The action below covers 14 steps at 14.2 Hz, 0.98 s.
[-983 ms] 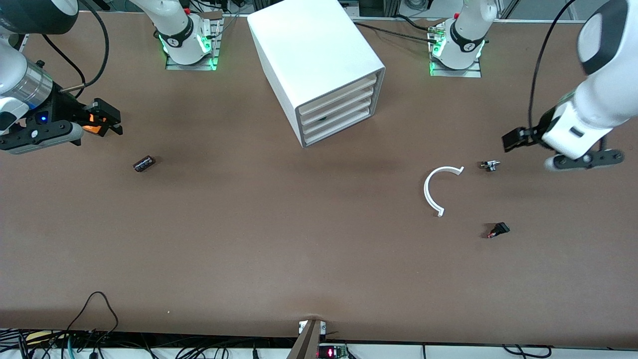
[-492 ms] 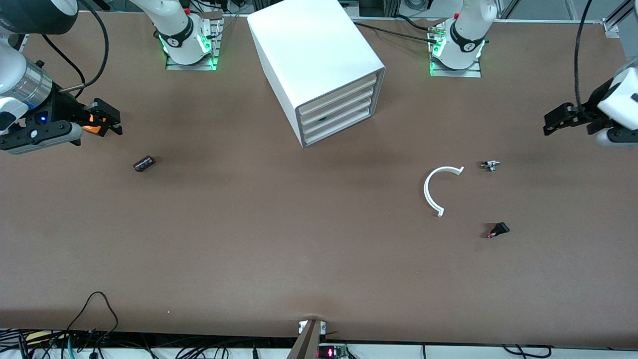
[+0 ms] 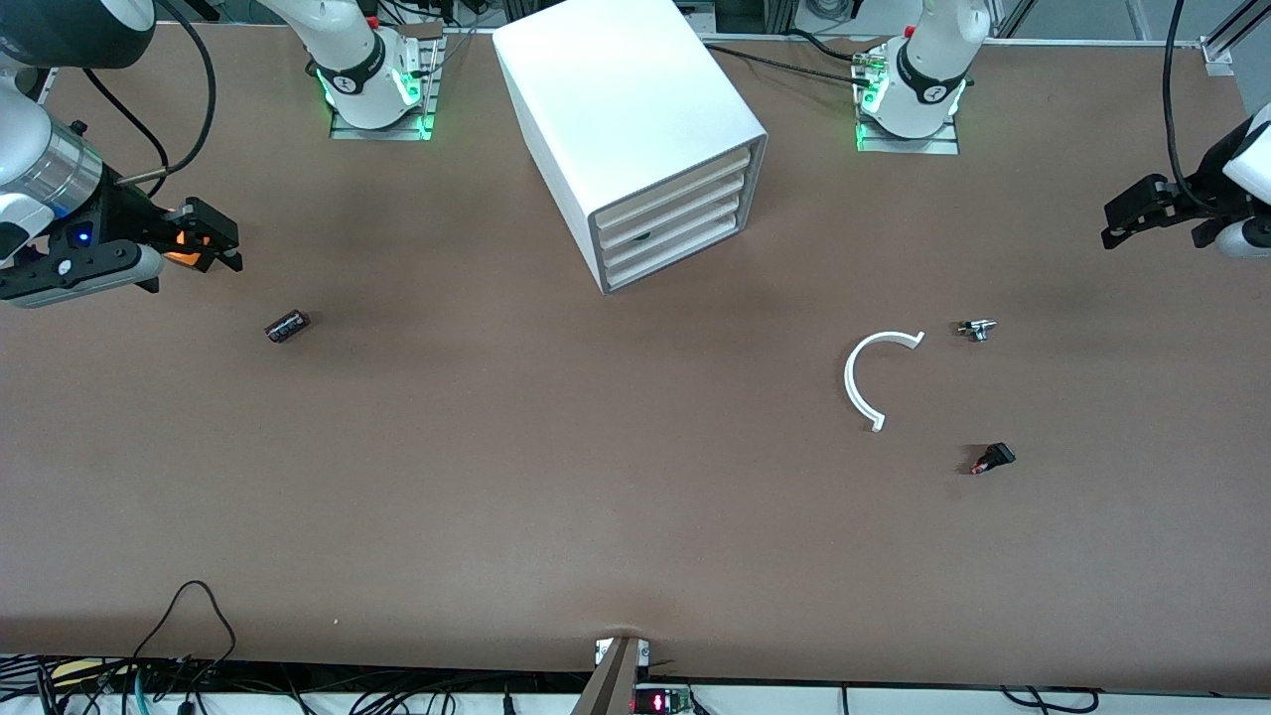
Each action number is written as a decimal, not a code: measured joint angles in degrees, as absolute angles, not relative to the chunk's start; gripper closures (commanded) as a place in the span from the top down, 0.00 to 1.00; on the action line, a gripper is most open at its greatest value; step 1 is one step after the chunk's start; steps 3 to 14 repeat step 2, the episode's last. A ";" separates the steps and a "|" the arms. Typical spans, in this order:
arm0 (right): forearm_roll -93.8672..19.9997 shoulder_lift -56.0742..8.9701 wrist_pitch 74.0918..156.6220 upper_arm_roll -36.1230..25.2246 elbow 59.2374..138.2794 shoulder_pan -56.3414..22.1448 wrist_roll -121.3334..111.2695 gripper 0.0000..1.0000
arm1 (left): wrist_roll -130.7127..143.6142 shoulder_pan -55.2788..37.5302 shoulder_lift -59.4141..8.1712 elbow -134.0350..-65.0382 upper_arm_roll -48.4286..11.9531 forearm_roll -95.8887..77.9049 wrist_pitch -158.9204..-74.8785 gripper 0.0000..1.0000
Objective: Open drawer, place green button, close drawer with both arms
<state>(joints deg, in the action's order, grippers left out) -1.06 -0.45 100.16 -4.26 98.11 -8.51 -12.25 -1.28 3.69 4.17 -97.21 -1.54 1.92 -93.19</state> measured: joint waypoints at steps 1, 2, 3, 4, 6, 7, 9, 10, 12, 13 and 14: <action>-1.06 -0.45 100.13 -4.28 98.11 -8.50 -12.25 1.00 | -1.32 3.69 4.17 -96.99 -1.54 1.68 -93.21 1.00; -1.06 -0.45 100.10 -4.35 98.11 -8.50 -12.25 1.00 | -1.37 3.69 4.18 -96.80 -1.55 1.01 -93.23 1.00; -1.06 -0.45 100.10 -4.35 98.11 -8.50 -12.25 1.00 | -1.37 3.69 4.18 -96.80 -1.55 1.01 -93.23 1.00; -1.06 -0.45 100.10 -4.35 98.11 -8.50 -12.25 1.00 | -1.37 3.69 4.18 -96.80 -1.55 1.01 -93.23 1.00; -1.06 -0.45 100.10 -4.35 98.11 -8.50 -12.25 1.00 | -1.37 3.69 4.18 -96.80 -1.55 1.01 -93.23 1.00; -1.06 -0.45 100.10 -4.35 98.11 -8.50 -12.25 1.00 | -1.37 3.69 4.18 -96.80 -1.55 1.01 -93.23 1.00; -1.06 -0.45 100.10 -4.35 98.11 -8.50 -12.25 1.00 | -1.37 3.69 4.18 -96.80 -1.55 1.01 -93.23 1.00; -1.06 -0.45 100.10 -4.35 98.11 -8.50 -12.25 1.00 | -1.37 3.69 4.18 -96.80 -1.55 1.01 -93.23 1.00; -1.06 -0.45 100.10 -4.35 98.11 -8.50 -12.25 1.00 | -1.37 3.69 4.18 -96.80 -1.55 1.01 -93.23 1.00; -1.06 -0.45 100.10 -4.35 98.11 -8.50 -12.25 1.00 | -1.37 3.69 4.18 -96.80 -1.55 1.01 -93.23 1.00; -1.06 -0.45 100.10 -4.35 98.11 -8.50 -12.25 1.00 | -1.37 3.69 4.18 -96.80 -1.55 1.01 -93.23 1.00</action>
